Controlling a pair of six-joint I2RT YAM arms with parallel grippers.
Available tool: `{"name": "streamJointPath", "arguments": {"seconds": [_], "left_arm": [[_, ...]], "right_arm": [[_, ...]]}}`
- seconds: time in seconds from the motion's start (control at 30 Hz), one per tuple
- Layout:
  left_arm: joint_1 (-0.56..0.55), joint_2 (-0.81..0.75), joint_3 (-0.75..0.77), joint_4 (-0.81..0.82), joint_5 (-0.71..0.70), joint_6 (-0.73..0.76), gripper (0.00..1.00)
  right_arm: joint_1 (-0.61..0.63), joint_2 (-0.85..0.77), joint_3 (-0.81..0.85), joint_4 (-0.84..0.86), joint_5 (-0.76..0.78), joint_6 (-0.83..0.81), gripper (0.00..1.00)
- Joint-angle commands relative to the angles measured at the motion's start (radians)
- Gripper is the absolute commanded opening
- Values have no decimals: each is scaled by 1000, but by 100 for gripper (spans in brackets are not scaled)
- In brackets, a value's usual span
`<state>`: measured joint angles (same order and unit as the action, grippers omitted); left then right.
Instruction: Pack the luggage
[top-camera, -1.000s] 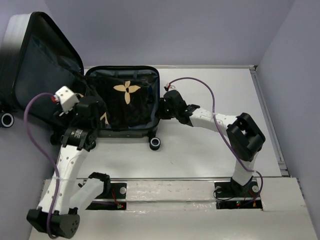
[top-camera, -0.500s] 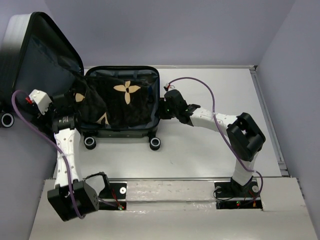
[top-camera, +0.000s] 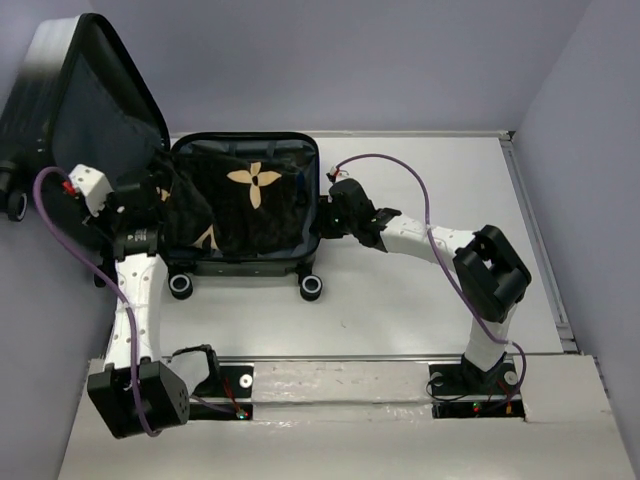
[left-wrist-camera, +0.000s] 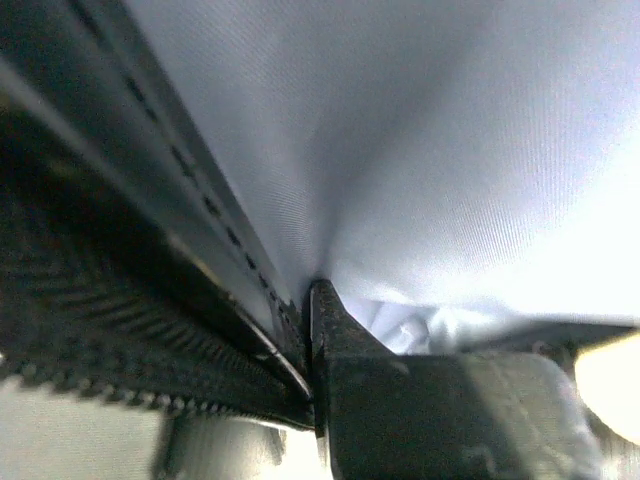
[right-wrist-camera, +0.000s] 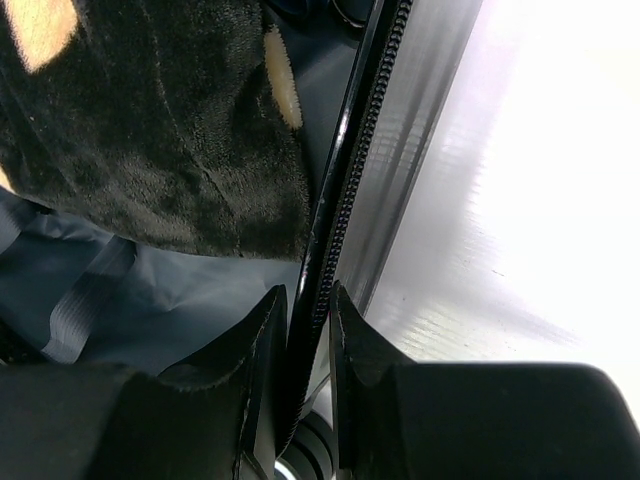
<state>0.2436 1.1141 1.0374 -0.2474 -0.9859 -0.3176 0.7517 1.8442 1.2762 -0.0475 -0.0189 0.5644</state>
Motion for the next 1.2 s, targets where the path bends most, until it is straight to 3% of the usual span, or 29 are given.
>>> {"name": "streamJointPath", "arguments": {"seconds": [0.0, 0.07, 0.13, 0.2, 0.3, 0.6, 0.73, 0.8, 0.87, 0.9, 1.0, 1.1, 1.17], "left_arm": [[-255, -134, -89, 114, -105, 75, 6], [-370, -184, -138, 108, -158, 57, 6], [-594, -227, -177, 103, -228, 35, 6], [-648, -224, -178, 99, -243, 34, 6], [-885, -186, -146, 57, -292, 0, 6], [-1247, -88, -80, 59, -244, -17, 6], [-1317, -82, -10, 120, -55, 77, 7], [-1336, -86, 25, 117, 4, 100, 29], [-1398, -103, 84, 109, 114, 112, 59], [-1415, -123, 123, 117, 166, 120, 79], [-1437, -151, 220, 129, 447, 130, 89], [-1437, -125, 347, 91, 565, 132, 93], [-1434, -67, 426, 19, 573, 117, 93]], "right_arm": [[15, 20, -3, 37, -162, -84, 7], [15, 26, 3, 35, -165, -77, 7], [15, 30, 11, 40, -180, -72, 7], [15, 33, 15, 66, -190, -69, 7], [15, 33, 14, 70, -193, -46, 7], [15, 13, 0, 78, -179, 0, 7], [15, -5, -30, 83, -152, 25, 7], [3, -22, -54, 84, -147, 31, 7], [-8, -45, -84, 87, -136, 41, 7], [-21, -69, -119, 98, -135, 48, 7], [-34, -123, -178, 109, -121, 58, 7], [-54, -181, -236, 113, -118, 54, 7], [-95, -217, -271, 112, -122, 46, 7]]}}
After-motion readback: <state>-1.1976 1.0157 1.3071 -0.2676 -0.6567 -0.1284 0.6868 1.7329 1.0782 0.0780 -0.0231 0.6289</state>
